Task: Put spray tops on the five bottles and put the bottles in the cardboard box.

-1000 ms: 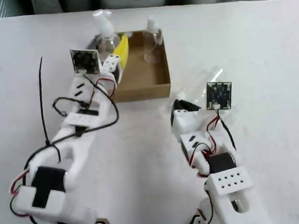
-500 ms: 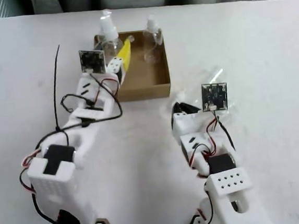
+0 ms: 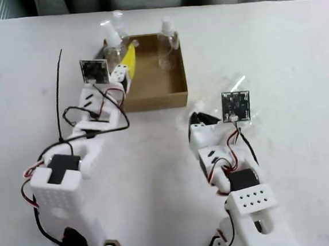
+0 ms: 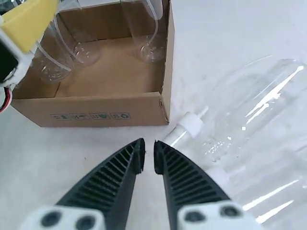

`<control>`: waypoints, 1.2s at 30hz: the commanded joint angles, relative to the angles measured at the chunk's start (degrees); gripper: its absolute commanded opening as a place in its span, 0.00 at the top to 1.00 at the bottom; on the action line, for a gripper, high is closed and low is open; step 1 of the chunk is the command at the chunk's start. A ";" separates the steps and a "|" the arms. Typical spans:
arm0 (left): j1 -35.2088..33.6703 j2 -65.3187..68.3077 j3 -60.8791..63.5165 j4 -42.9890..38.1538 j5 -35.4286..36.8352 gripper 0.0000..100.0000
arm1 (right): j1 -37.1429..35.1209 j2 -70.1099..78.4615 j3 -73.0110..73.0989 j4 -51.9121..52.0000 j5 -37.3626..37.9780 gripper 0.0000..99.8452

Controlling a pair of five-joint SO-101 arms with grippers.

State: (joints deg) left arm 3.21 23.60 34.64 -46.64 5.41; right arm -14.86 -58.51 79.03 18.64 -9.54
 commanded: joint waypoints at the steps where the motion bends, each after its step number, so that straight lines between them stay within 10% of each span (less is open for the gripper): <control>1: -0.13 -0.66 -2.99 -1.49 -0.26 0.98 | 0.04 -1.01 -0.35 -1.19 0.79 0.98; 31: 0.40 7.16 -9.58 -1.32 -0.35 0.98 | 0.13 -1.01 -0.35 -1.19 0.88 0.98; 36: 0.48 9.45 -10.73 -1.23 -0.35 0.85 | 0.13 -1.01 -0.35 -1.19 0.88 0.98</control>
State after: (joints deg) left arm 3.30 33.01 27.69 -46.64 5.41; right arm -14.86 -58.51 79.03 18.64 -9.36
